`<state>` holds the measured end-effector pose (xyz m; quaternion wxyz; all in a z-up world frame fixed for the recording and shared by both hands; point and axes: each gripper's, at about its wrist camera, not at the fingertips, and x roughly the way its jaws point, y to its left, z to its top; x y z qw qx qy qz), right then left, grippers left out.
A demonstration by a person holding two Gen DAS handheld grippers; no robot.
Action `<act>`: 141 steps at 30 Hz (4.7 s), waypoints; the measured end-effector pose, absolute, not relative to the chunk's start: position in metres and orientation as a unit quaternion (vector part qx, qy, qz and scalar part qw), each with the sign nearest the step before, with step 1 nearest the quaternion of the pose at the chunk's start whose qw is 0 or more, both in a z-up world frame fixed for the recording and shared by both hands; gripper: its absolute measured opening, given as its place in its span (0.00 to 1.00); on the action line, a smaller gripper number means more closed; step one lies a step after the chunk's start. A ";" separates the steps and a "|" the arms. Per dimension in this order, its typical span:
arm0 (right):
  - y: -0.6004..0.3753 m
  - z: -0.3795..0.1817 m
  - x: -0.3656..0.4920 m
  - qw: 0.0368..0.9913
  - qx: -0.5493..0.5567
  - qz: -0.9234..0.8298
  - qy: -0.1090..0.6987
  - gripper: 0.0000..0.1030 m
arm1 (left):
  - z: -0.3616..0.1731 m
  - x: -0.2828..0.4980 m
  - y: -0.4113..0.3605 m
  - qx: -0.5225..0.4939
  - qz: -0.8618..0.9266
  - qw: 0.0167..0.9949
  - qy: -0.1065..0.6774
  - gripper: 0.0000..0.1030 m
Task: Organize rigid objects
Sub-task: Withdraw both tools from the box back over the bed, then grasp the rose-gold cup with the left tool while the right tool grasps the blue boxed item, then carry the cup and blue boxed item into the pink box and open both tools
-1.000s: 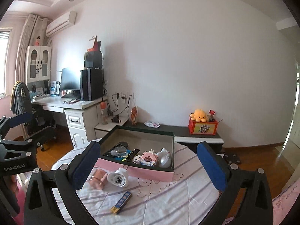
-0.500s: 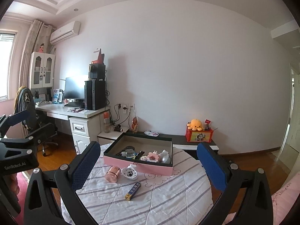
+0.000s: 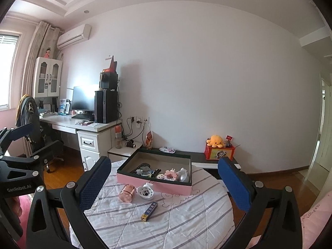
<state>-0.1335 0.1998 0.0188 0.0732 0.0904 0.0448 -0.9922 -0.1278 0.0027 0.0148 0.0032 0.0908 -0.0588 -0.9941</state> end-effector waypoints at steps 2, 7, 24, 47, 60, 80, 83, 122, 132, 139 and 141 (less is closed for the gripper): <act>0.198 0.013 -0.140 0.073 0.098 -0.991 0.045 1.00 | 0.008 -0.136 0.000 0.101 -0.993 0.004 -0.059 1.00; 0.194 -0.008 -0.165 0.075 0.131 -0.987 0.048 1.00 | -0.013 -0.162 -0.005 0.137 -0.989 0.001 -0.057 1.00; 0.160 -0.164 -0.303 0.088 0.355 -0.927 0.082 1.00 | -0.117 -0.264 -0.024 0.297 -0.953 0.012 -0.050 1.00; 0.227 -0.184 -0.339 0.098 0.405 -0.908 0.049 0.21 | -0.167 -0.354 0.040 0.373 -0.925 -0.032 -0.065 1.00; 0.229 -0.189 -0.361 0.125 0.417 -0.899 0.042 0.21 | -0.192 -0.392 0.050 0.422 -0.902 -0.044 -0.079 0.62; 0.243 -0.172 -0.334 0.145 0.380 -0.913 -0.025 0.20 | -0.158 -0.320 0.031 0.365 -0.923 -0.093 -0.073 0.46; 0.243 -0.155 -0.319 0.155 0.354 -0.922 -0.037 0.20 | -0.141 -0.304 0.026 0.341 -0.933 -0.094 -0.067 0.46; 0.188 0.026 -0.142 0.169 0.099 -0.979 0.053 0.20 | 0.027 -0.131 -0.025 0.079 -0.995 -0.017 -0.054 0.46; 0.195 0.022 -0.170 0.169 0.112 -0.978 0.051 0.20 | 0.027 -0.169 -0.019 0.091 -0.994 -0.009 -0.067 0.46; 0.210 0.014 -0.220 0.163 0.129 -0.977 0.044 0.20 | 0.022 -0.228 -0.002 0.116 -0.990 -0.009 -0.084 0.46; 0.213 0.012 -0.236 0.162 0.134 -0.977 0.043 0.20 | 0.020 -0.251 0.004 0.125 -0.988 -0.013 -0.089 0.46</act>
